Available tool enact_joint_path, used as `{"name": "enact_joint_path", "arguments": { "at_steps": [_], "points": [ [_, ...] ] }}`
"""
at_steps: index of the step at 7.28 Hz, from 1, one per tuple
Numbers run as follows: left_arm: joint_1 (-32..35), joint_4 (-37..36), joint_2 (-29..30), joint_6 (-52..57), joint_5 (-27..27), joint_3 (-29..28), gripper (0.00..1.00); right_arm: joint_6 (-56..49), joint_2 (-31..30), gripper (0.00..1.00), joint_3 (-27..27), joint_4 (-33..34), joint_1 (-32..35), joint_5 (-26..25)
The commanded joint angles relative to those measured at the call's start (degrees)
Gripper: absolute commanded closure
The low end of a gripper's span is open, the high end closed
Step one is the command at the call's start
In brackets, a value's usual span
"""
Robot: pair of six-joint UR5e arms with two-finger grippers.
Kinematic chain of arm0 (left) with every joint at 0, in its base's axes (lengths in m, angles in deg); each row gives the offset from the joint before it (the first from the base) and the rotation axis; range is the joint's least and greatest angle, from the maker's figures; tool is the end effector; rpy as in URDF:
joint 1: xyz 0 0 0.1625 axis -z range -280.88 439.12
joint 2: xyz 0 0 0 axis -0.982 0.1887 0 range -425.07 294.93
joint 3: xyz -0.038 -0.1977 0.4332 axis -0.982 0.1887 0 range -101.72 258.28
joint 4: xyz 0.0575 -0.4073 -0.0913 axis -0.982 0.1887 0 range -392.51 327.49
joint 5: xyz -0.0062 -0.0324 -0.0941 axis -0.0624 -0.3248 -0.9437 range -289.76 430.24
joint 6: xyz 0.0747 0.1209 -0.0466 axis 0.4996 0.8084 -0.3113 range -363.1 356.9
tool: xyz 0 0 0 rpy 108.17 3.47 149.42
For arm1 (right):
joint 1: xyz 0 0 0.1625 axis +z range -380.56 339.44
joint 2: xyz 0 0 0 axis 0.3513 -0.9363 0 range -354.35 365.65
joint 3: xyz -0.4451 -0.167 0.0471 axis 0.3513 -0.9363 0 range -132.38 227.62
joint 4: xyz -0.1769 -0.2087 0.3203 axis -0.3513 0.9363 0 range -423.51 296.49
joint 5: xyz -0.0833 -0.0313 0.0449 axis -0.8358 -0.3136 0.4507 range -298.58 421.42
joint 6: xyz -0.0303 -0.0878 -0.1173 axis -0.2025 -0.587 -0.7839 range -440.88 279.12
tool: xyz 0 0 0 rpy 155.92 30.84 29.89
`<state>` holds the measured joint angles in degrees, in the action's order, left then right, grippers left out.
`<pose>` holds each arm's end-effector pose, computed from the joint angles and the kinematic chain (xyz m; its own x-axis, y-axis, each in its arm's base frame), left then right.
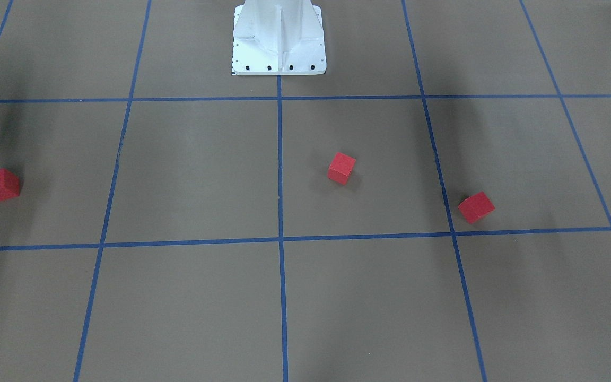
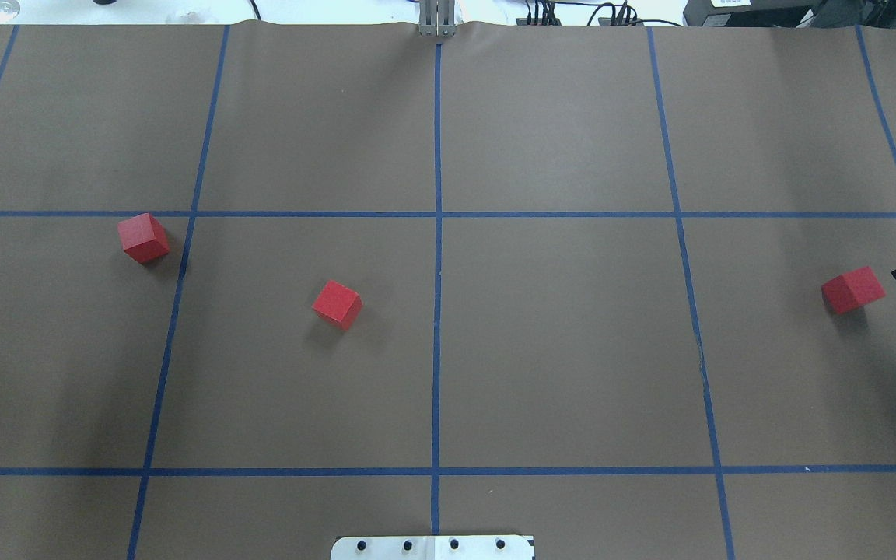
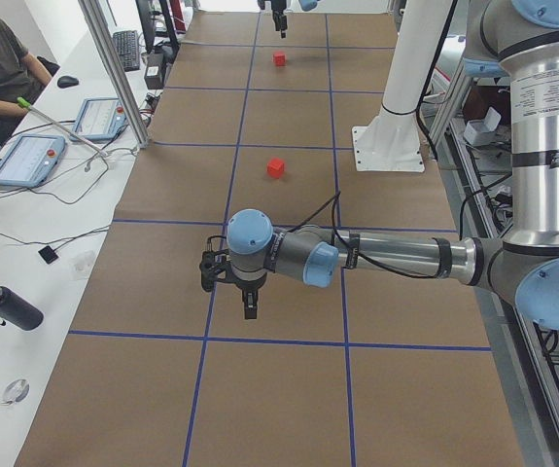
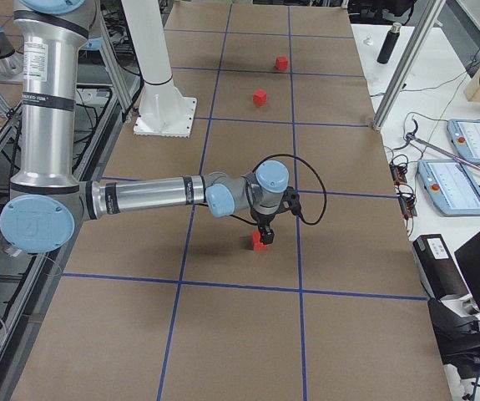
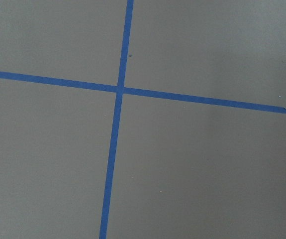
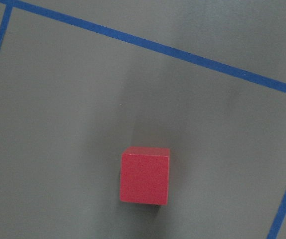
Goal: Form red blocks into L shape at center
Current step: 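Lower the right gripper onto the red cube on its side and grasp it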
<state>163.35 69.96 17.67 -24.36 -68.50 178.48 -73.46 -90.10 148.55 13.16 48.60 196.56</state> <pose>0.0256 -0.4610 0.6844 0.6279 -0.1005 -0.7718 0.1402 0.9900 -0.0148 -0.1446 -0.4565 0.6702 0.6180 -0.3427 0.7076 0.2596 0.9385 0.2278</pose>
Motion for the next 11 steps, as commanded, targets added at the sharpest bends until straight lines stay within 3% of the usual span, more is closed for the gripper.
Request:
{"name": "enact_joint_path", "arguments": {
  "at_steps": [1,7,8,9,10,11],
  "points": [
    [-0.1,0.0,0.0,-0.1,0.1,0.1,0.00,5.0,0.1,0.01,-0.9,-5.6,-5.3,-6.7],
    [-0.1,0.1,0.0,0.0,0.1,0.1,0.00,5.1,3.8,0.02,-8.4,-5.6,-8.6,-6.7],
    [-0.1,0.1,0.0,-0.1,0.1,0.1,0.00,4.8,4.6,0.06,-10.1,-5.7,-8.8,-6.7],
    [-0.1,0.1,0.0,-0.1,0.1,0.1,0.00,4.9,4.7,0.28,-10.8,-5.6,-8.8,-6.7],
    [-0.1,0.1,0.0,-0.1,0.1,0.1,0.00,5.1,5.7,0.99,-11.2,-5.6,-8.9,-6.5],
    [-0.1,0.0,0.0,-0.1,0.1,0.1,0.00,5.1,6.0,1.00,-11.1,-5.5,-8.9,-6.4]
  ]
}}
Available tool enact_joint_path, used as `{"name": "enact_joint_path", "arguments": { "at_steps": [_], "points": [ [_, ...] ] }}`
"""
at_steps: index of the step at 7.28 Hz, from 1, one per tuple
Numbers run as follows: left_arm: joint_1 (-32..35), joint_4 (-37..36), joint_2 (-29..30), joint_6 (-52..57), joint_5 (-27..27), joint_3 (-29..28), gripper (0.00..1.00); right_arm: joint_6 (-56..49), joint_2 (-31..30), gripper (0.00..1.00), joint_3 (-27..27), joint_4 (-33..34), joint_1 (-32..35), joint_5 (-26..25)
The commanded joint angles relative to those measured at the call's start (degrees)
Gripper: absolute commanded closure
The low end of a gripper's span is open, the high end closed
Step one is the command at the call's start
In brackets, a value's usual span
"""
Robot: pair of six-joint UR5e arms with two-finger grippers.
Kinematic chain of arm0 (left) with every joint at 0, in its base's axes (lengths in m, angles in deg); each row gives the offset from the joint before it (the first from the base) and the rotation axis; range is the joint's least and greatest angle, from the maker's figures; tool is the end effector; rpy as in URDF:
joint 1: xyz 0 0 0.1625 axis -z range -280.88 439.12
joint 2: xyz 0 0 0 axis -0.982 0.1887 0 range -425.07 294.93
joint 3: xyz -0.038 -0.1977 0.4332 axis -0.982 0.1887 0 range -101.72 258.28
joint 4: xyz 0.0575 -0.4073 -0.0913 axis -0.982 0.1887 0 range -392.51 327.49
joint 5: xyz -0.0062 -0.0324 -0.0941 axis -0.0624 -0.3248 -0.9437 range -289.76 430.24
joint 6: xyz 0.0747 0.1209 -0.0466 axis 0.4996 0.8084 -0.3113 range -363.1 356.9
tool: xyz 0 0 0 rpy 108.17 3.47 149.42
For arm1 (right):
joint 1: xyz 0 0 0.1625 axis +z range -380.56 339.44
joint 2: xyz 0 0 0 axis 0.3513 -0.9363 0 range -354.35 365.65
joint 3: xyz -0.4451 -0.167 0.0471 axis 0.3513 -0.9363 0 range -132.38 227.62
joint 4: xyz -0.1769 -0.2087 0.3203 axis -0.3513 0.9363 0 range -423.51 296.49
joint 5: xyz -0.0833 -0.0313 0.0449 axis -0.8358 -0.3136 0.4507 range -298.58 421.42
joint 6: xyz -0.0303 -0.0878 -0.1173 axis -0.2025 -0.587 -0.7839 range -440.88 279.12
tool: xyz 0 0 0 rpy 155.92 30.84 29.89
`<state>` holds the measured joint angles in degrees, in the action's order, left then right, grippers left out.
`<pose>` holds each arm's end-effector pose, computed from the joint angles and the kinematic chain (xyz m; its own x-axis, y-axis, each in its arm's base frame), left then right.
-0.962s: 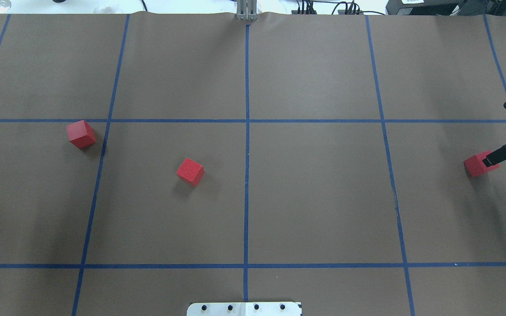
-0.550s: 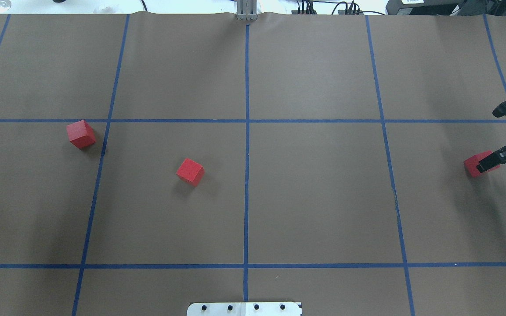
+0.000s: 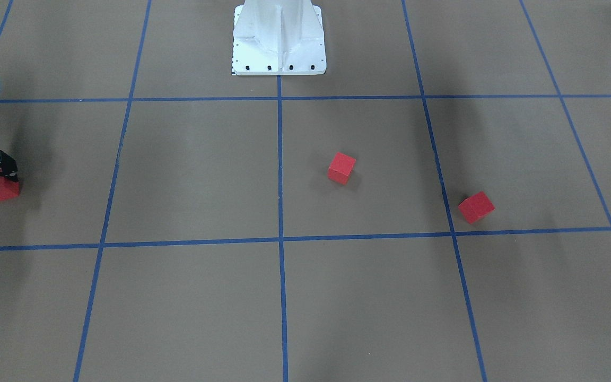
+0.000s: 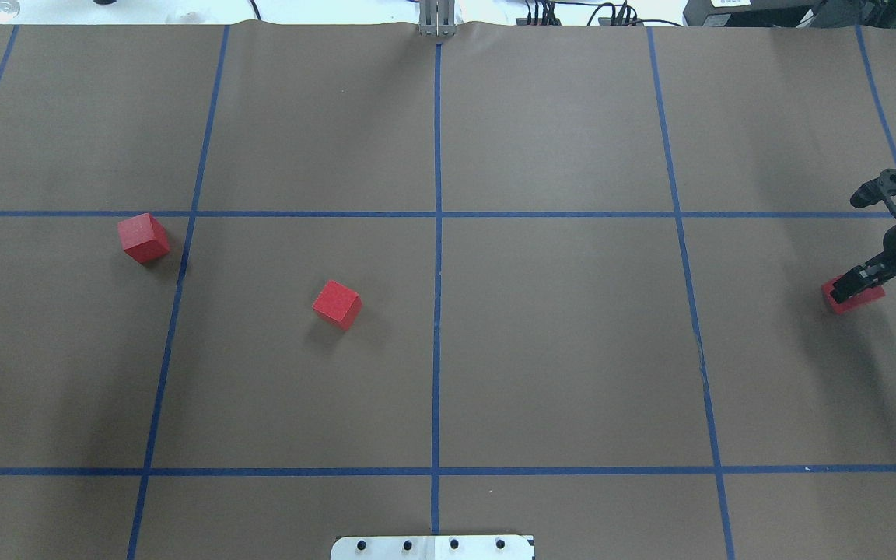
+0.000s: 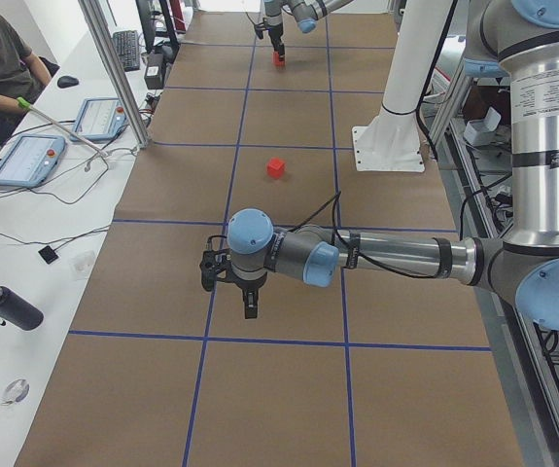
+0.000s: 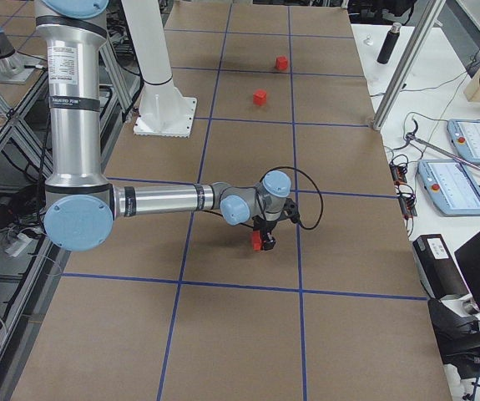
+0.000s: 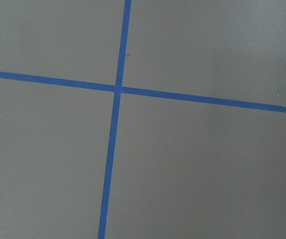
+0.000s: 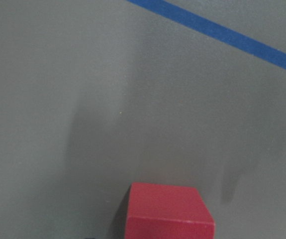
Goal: Form red blocks into L shape at center
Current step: 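Carry the red cube with the right gripper toward the table center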
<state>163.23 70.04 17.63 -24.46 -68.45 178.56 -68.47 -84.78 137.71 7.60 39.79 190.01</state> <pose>0.0265 -0.4608 0.6839 0.6283 -0.0993 -0.7716 0.1395 0.9901 -0.0139 -0.2262 -0.4783 0.7218 0.6684 -0.3687 0.6459 0.3330 0.9249 0.1834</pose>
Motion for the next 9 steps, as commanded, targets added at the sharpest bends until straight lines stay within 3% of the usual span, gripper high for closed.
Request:
{"name": "enact_joint_path", "arguments": {
  "at_steps": [1,3,5,7,8,9],
  "points": [
    [0.0,-0.1,0.0,0.0,0.0,0.0,0.00,0.2,0.0,1.00,0.6,0.1,0.2,0.5],
    [0.0,0.0,0.0,0.0,0.0,0.0,0.00,7.6,2.1,1.00,11.2,8.3,0.3,2.0],
    [0.0,0.0,0.1,-0.1,0.0,-0.1,0.00,28.0,9.8,1.00,14.4,10.0,-7.6,0.8],
    [-0.3,-0.1,0.1,0.1,0.0,-0.9,0.00,47.7,21.7,1.00,13.0,10.2,-18.5,-4.4],
    [-0.4,-0.1,0.2,0.2,0.0,-1.4,0.00,52.1,26.3,1.00,12.0,10.3,-22.6,-7.6],
    [-1.0,-0.1,0.2,0.3,0.0,-2.0,0.00,56.3,34.7,1.00,7.3,14.9,-23.7,-8.6]
  ]
}}
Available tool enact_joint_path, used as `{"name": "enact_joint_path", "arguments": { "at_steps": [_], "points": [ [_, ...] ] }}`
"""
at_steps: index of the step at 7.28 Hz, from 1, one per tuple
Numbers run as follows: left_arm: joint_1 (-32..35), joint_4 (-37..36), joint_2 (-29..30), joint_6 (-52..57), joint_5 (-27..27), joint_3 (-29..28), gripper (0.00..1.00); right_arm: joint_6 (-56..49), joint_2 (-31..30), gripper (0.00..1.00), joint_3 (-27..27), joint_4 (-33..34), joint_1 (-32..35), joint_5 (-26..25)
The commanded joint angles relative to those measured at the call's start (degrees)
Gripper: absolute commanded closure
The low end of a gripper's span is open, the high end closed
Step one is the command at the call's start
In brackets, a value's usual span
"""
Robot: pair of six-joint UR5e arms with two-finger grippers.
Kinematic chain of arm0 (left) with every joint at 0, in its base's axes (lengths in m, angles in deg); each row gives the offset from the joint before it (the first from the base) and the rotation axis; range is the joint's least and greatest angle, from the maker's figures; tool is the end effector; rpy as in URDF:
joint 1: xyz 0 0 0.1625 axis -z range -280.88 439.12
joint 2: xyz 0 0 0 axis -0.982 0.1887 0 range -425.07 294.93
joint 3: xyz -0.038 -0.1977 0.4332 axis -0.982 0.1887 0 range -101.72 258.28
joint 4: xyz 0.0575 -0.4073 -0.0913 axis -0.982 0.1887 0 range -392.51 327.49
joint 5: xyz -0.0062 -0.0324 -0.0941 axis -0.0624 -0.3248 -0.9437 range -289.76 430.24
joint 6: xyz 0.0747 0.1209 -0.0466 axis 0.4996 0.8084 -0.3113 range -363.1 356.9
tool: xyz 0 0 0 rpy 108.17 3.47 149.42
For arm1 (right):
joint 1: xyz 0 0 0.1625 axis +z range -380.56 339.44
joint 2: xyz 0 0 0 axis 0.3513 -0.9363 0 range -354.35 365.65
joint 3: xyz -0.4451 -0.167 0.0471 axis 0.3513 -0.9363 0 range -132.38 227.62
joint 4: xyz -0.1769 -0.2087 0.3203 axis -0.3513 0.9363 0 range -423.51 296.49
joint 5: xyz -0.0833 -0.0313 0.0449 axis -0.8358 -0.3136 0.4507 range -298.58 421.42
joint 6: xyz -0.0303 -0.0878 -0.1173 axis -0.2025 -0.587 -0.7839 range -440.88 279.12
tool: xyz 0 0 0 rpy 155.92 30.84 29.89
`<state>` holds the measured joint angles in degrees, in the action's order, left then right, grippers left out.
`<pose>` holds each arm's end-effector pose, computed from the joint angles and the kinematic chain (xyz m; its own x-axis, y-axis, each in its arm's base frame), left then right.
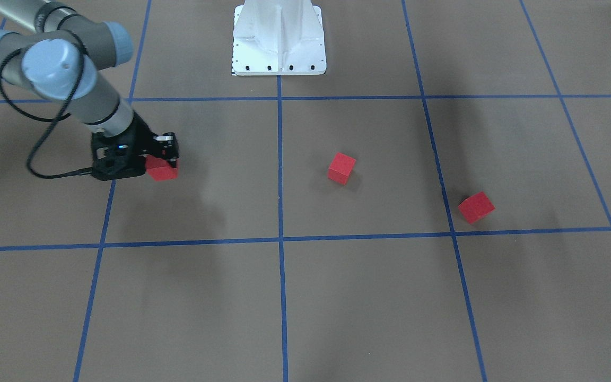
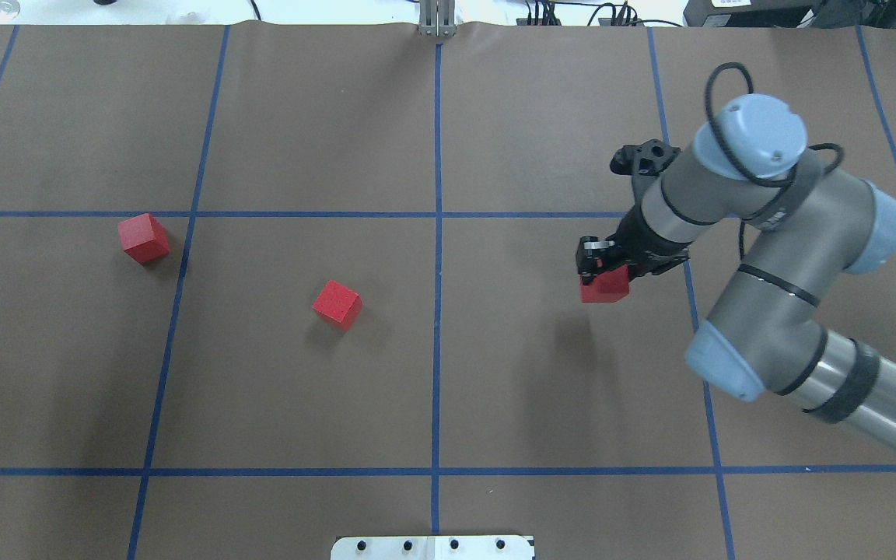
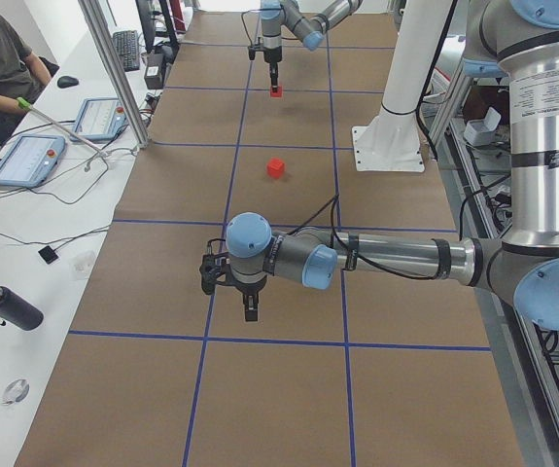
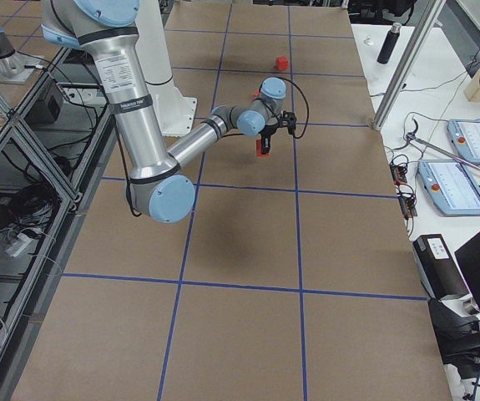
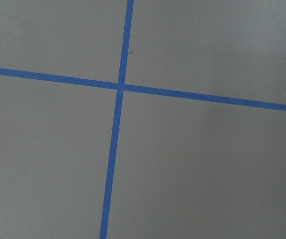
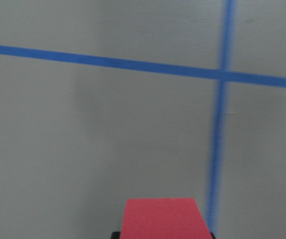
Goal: Form red blocks into L shape at center
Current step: 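Carry the red cube with the right gripper toward the table center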
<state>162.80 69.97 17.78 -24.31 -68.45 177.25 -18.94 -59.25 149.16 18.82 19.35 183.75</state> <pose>0.0299 -0.4607 0.6947 0.6312 -0.1085 -0.7680 0.1304 0.9909 -0.0327 -0.4896 -0.4791 0.3776 0.6047 -0.0122 0.7964 0.0325 0.9994 -0.0093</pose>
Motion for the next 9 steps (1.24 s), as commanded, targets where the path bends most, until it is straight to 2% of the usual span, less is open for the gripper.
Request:
{"name": "enact_joint_path", "arguments": {
  "at_steps": [1,2,4,9],
  "points": [
    [-1.2,0.1,0.1,0.1,0.0,-1.2,0.00,7.4,15.7,1.00,-8.9,6.6,-5.5,-3.5],
    [-1.2,0.1,0.2,0.1,0.0,-1.8,0.00,8.0,18.3,1.00,-10.5,6.6,-7.9,-5.3],
    [-1.9,0.0,0.4,0.1,0.0,-2.5,0.00,10.6,23.7,1.00,-17.5,6.4,-10.3,-7.5],
    [-1.9,0.1,0.6,0.0,-0.1,-2.6,0.00,10.5,23.7,1.00,-21.0,4.3,-11.1,-8.7]
  ]
}}
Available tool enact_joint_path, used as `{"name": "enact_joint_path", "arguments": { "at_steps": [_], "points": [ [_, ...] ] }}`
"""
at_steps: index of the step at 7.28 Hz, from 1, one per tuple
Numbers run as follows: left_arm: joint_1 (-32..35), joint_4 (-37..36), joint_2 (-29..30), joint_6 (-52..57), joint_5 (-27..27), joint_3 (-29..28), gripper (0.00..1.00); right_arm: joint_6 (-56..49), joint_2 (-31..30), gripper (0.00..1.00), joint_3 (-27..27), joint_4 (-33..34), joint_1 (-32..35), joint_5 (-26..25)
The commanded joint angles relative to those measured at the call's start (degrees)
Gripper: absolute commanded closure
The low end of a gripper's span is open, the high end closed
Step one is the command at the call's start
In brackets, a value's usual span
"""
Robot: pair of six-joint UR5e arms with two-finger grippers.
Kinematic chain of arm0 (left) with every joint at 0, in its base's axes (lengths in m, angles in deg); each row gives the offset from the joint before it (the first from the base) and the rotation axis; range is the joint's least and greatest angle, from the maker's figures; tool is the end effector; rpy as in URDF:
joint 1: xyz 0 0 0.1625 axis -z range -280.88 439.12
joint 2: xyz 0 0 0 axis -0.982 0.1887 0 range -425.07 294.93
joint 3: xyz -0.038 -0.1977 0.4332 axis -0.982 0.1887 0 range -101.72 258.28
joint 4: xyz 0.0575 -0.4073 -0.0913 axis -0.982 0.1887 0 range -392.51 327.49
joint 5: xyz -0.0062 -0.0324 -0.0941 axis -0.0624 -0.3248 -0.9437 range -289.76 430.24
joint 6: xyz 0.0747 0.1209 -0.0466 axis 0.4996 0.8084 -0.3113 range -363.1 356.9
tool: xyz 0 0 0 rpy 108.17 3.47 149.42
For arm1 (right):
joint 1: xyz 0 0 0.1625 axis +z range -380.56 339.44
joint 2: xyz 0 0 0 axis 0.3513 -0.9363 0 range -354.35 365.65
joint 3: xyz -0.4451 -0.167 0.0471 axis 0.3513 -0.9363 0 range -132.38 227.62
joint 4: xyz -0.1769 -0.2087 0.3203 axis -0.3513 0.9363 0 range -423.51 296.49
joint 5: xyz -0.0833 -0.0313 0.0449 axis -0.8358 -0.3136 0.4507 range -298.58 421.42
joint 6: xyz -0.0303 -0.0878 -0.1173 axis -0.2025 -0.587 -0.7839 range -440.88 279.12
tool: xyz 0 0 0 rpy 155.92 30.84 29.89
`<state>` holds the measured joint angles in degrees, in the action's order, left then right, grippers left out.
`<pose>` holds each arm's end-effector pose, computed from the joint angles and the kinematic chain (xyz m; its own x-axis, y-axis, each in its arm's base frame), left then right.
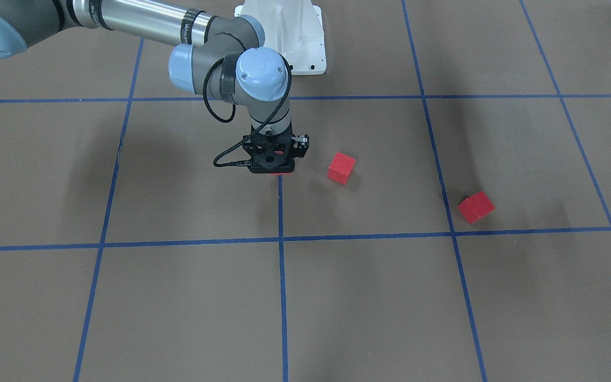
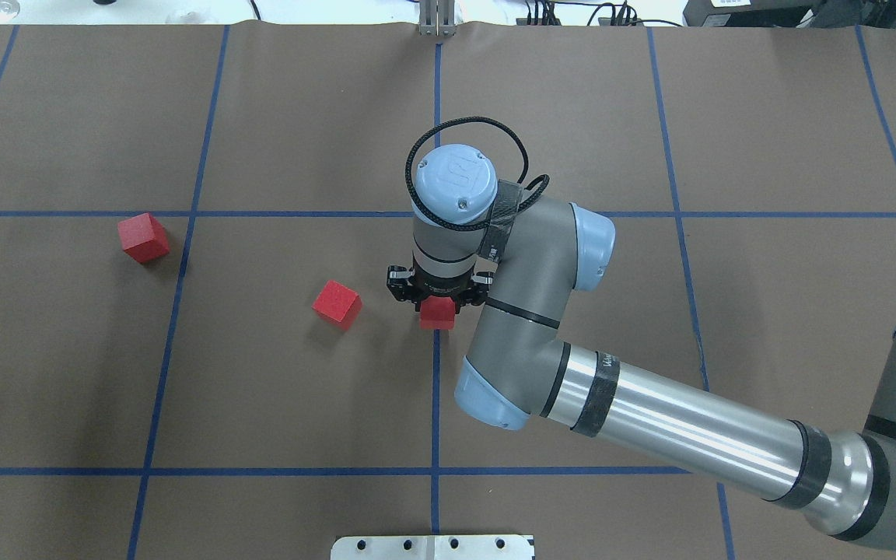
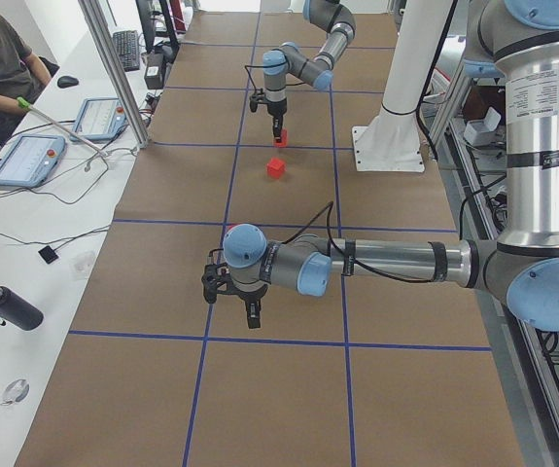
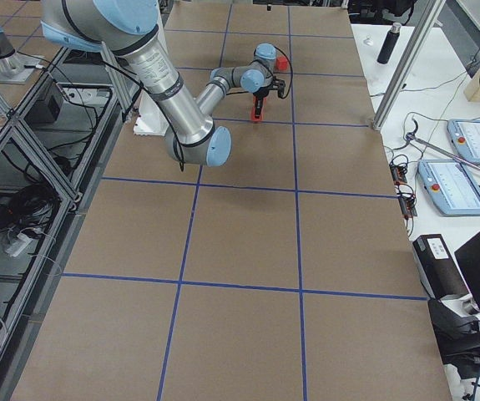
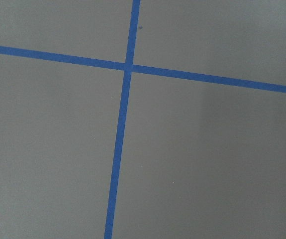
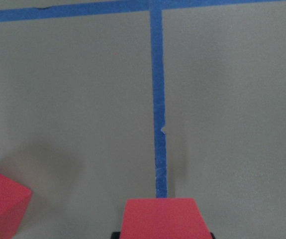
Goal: Form red blocks into L shape at center
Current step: 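Lower the cube beside the center cube and open the right gripper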
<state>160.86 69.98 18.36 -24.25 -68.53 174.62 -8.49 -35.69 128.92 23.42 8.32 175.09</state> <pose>0.0460 -0.4617 0.7137 0.6376 -0.1129 -0.7621 0.0960 0.9931 -0.0668 -0.6925 -0.4657 0.2537 0.6714 0.0541 0.7391 0.0005 0.9973 -0.0735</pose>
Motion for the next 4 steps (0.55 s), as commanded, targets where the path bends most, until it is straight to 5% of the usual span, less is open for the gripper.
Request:
{"name": "enact_joint_path", "arguments": {
  "at_steps": [1,4],
  "points": [
    [0.0,0.1,0.1,0.0,0.0,0.0,0.00,0.3,0.1,1.00,-0.8,-0.3,-0.1,0.0],
    [0.0,0.1,0.1,0.0,0.0,0.1,0.00,0.2,0.4,1.00,-1.2,-0.4,0.0,0.0]
  ]
}}
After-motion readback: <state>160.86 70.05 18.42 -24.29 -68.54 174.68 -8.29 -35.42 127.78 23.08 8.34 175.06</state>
